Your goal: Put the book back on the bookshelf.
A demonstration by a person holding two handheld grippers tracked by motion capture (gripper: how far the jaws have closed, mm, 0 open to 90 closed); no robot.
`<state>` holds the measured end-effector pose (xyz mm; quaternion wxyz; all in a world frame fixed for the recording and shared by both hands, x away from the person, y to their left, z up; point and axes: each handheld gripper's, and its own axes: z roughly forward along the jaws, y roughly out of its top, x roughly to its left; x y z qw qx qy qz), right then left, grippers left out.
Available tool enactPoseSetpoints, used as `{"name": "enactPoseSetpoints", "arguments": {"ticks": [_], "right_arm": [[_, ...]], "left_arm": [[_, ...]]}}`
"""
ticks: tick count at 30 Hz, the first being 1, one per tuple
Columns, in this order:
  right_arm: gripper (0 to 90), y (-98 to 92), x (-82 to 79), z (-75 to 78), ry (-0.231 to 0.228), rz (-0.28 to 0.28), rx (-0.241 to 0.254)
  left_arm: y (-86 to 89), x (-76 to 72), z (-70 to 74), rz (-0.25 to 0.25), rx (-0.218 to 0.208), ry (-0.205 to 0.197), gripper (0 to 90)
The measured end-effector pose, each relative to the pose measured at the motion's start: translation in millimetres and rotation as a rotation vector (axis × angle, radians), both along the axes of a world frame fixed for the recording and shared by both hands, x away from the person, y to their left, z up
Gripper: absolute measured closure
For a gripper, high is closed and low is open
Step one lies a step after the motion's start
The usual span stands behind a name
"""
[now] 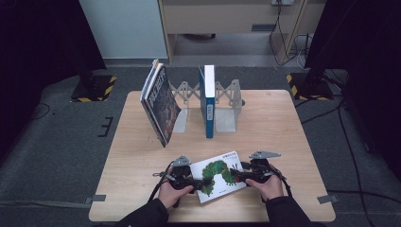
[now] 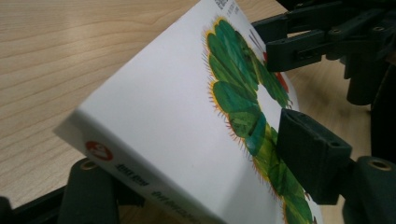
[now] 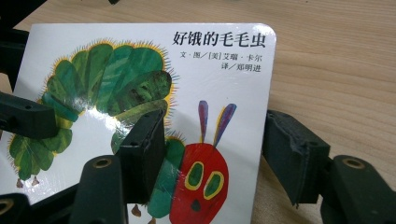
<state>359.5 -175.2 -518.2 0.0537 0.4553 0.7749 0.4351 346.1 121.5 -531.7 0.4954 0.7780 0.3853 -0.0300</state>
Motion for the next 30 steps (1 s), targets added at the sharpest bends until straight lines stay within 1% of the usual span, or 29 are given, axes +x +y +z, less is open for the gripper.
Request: {"name": "enactPoseSetpoints", "arguments": {"ticks": [2, 5, 8, 9, 11, 13, 14, 15, 19, 24, 27, 30], "right_arm": [[39.1, -0.3, -0.2, 0.4, -0.003, 0.001, -0.002], [38.8, -1.0, 0.0, 0.9, -0.01, -0.003, 0.0], [38.5, -2.5, 0.5, 2.1, -0.018, -0.01, 0.011], [38.5, -3.0, 0.2, 2.8, -0.012, -0.014, 0.019], [38.4, -4.2, 0.2, 3.5, -0.019, -0.017, 0.031], [38.4, -5.1, 0.3, 4.2, -0.029, -0.018, 0.037], [38.7, -5.4, 0.4, 4.6, -0.034, -0.02, 0.045], [38.7, -5.8, 0.4, 5.3, -0.031, -0.021, 0.056], [38.6, -7.7, 0.7, 6.2, -0.044, -0.016, 0.064], [37.7, -9.0, 0.4, 6.8, -0.039, -0.019, 0.073], [37.2, -10.2, 0.1, 7.6, -0.031, -0.019, 0.079], [36.7, -11.4, -0.3, 8.2, -0.033, -0.02, 0.086]], "left_arm": [[-0.2, -0.2, 0.1, -0.003, -0.004, 0.007, 31.9], [-0.6, -1.0, 1.3, -0.008, -0.017, 0.003, 34.3], [0.0, -1.8, 3.1, -0.015, -0.041, -0.006, 39.9], [0.1, -2.1, 4.0, -0.017, -0.045, -0.006, 41.7], [0.1, -2.5, 4.9, -0.019, -0.045, -0.005, 44.3], [-0.4, -2.6, 5.2, -0.021, -0.035, -0.005, 45.7], [-0.2, -2.6, 6.4, -0.025, -0.039, -0.001, 46.2], [-0.2, -2.6, 7.3, -0.027, -0.042, 0.003, 48.3], [0.1, -2.6, 10.0, -0.035, -0.052, 0.008, 52.5], [0.7, -2.7, 12.4, -0.042, -0.062, 0.021, 55.7], [0.7, -3.0, 13.9, -0.046, -0.067, 0.023, 57.8], [0.6, -3.4, 17.2, -0.055, -0.065, 0.019, 60.2]]}}
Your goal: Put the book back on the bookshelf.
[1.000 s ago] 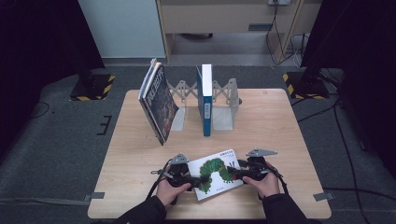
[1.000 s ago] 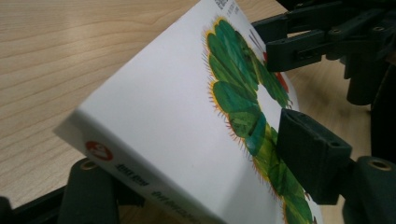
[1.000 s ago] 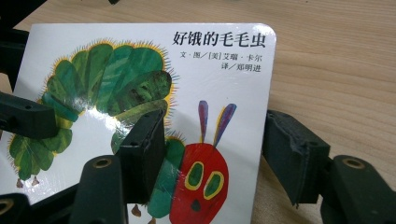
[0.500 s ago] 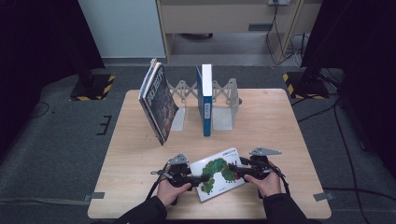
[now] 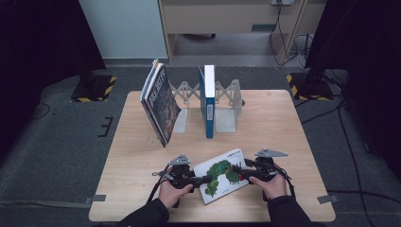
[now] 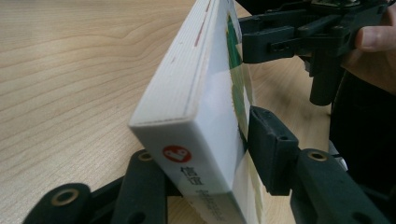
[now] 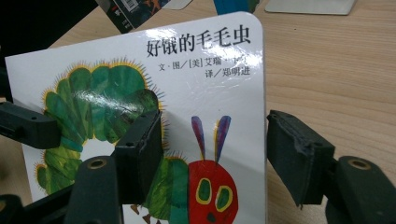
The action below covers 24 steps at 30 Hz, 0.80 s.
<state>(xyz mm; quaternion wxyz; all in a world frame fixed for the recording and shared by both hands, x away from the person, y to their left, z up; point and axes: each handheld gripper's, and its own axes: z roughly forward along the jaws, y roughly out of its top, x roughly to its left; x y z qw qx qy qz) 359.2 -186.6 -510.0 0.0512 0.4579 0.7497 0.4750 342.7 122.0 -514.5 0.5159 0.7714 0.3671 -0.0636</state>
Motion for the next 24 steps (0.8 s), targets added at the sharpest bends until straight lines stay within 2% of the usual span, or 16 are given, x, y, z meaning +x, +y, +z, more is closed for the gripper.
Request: {"name": "enactPoseSetpoints", "arguments": {"ticks": [4, 6, 8, 16, 20, 24], "right_arm": [[36.8, -2.8, -0.7, 0.2, -0.002, -0.001, -0.017], [38.2, -3.3, -0.7, -0.3, -0.003, 0.001, -0.041], [39.0, -1.7, -0.4, -1.2, 0.002, 0.003, -0.04], [39.8, -0.8, 0.2, -1.0, -0.01, 0.006, -0.05], [40.6, -0.6, 0.3, -1.2, -0.013, 0.01, -0.058], [41.0, 0.1, -0.2, -0.4, -0.012, 0.013, -0.053]], "left_arm": [[0.0, -1.8, 5.2, 0.011, 0.012, -0.031, 62.6], [0.8, -2.4, 9.4, 0.026, 0.005, -0.045, 65.6], [0.6, -3.5, 11.9, 0.027, 0.005, -0.064, 68.8], [-2.2, -7.1, 9.5, 0.028, 0.019, -0.109, 67.2], [-5.5, -8.5, 6.5, 0.016, 0.036, -0.115, 65.4], [-9.7, -9.7, 2.1, -0.009, 0.04, -0.095, 64.7]]}}
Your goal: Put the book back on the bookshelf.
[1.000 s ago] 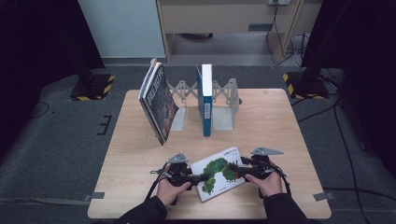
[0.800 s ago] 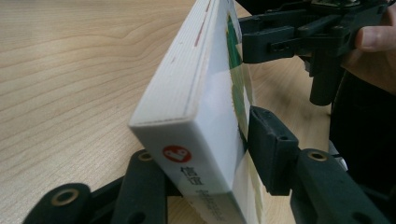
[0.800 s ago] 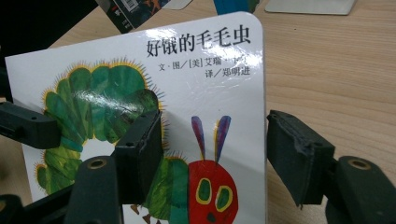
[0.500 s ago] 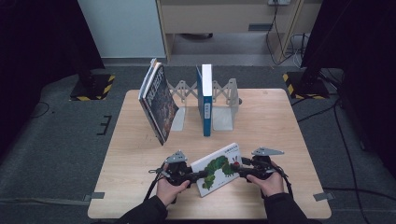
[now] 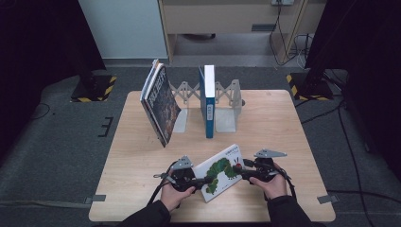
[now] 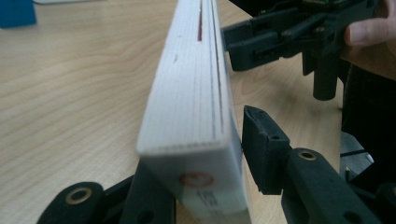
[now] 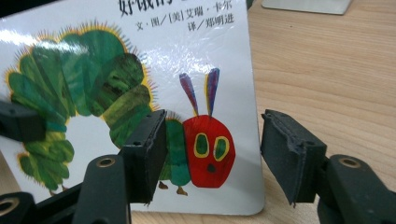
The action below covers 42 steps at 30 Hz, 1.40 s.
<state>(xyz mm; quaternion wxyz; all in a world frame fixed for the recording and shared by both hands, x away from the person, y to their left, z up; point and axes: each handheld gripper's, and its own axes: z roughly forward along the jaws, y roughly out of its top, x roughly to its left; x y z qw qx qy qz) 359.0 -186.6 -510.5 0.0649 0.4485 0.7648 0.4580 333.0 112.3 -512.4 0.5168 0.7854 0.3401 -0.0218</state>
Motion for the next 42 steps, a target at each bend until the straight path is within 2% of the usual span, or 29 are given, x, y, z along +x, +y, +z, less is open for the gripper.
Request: {"name": "enactPoseSetpoints", "arguments": {"ticks": [7, 16, 22, 24, 28, 33, 42], "right_arm": [[41.4, -0.3, -0.1, 1.5, -0.009, 0.003, 0.012], [38.5, -1.8, 0.3, 3.1, -0.019, -0.004, 0.025], [33.4, -6.2, 1.9, 3.6, -0.029, -0.023, -0.006], [30.4, -9.0, 2.7, 3.5, -0.036, -0.041, -0.034], [28.6, -15.8, 4.4, 1.8, -0.051, -0.069, -0.155], [26.3, -27.9, 7.7, -1.6, -0.042, -0.112, -0.236], [19.4, -49.2, 12.9, -9.0, 0.004, -0.183, -0.34]], "left_arm": [[-6.0, -3.3, 5.4, -0.031, 0.026, 0.011, 70.0], [-3.4, -1.9, 13.6, -0.005, 0.045, 0.003, 74.4], [-1.0, -0.7, 21.1, 0.006, 0.042, 0.0, 74.6], [1.5, 0.4, 24.4, 0.015, 0.039, -0.003, 74.6], [5.3, 2.2, 28.5, 0.032, 0.037, -0.001, 74.6], [9.2, 3.4, 34.8, 0.054, 0.043, -0.01, 74.7], [16.7, 6.5, 42.7, 0.087, 0.037, -0.022, 74.7]]}}
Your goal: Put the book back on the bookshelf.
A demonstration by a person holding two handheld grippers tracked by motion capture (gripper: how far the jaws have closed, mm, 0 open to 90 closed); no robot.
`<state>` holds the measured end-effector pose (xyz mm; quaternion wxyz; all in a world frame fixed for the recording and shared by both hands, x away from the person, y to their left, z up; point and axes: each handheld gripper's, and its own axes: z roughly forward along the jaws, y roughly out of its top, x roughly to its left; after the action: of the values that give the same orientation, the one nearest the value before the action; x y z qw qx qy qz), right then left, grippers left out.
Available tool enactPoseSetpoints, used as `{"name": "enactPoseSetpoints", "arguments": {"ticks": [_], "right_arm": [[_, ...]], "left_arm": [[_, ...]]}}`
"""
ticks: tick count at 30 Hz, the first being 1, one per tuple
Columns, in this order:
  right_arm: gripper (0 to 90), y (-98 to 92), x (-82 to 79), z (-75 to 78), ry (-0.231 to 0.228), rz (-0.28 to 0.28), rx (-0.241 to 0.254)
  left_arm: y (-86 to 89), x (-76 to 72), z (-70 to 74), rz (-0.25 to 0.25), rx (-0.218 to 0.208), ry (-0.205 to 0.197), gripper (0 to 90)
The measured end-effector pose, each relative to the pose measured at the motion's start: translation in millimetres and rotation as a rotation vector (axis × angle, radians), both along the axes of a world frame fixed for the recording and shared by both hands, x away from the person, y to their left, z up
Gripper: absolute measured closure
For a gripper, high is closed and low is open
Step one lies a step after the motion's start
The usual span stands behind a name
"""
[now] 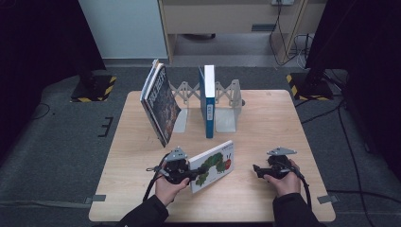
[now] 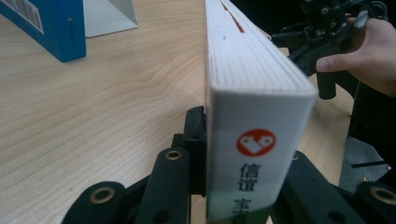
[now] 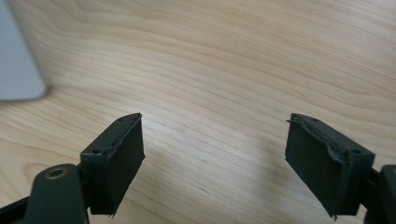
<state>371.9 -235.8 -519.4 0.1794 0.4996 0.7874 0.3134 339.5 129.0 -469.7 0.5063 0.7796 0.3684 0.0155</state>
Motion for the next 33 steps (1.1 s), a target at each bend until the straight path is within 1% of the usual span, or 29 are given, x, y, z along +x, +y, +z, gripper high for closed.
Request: {"name": "enactPoseSetpoints", "arguments": {"ticks": [4, 8, 11, 13, 14, 17, 24, 28, 33], "right_arm": [[16.7, -4.5, 1.6, -2.9, 0.014, -0.02, -0.02], [15.6, -7.3, 3.7, -6.9, 0.033, -0.027, -0.034], [14.5, -7.4, 4.5, -8.7, 0.025, -0.032, -0.042], [12.9, -6.8, 4.3, -9.0, 0.028, -0.035, -0.042], [11.6, -6.4, 4.2, -9.9, 0.024, -0.043, -0.037], [6.9, -6.9, 4.0, -13.2, -0.001, -0.038, -0.031], [3.1, -7.6, 1.4, -18.9, -0.049, -0.043, -0.007], [2.5, -7.4, 1.2, -19.6, -0.052, -0.044, -0.003], [2.5, -7.5, 1.3, -19.7, -0.053, -0.044, -0.001]], "left_arm": [[2.6, 0.8, 4.8, 0.011, -0.007, -0.01, 74.7], [6.3, 2.6, 9.3, 0.04, -0.015, -0.01, 74.7], [8.3, 4.3, 12.5, 0.051, -0.024, -0.013, 74.7], [8.2, 5.2, 15.5, 0.057, -0.028, -0.023, 74.7], [8.0, 5.8, 17.3, 0.06, -0.027, -0.029, 74.7], [6.4, 8.0, 21.3, 0.067, -0.029, -0.045, 74.6], [1.9, 13.7, 28.7, 0.091, -0.021, -0.075, 74.7], [-2.7, 18.3, 33.2, 0.102, -0.025, -0.087, 74.7], [-11.7, 23.8, 39.4, 0.118, -0.018, -0.114, 74.7]]}}
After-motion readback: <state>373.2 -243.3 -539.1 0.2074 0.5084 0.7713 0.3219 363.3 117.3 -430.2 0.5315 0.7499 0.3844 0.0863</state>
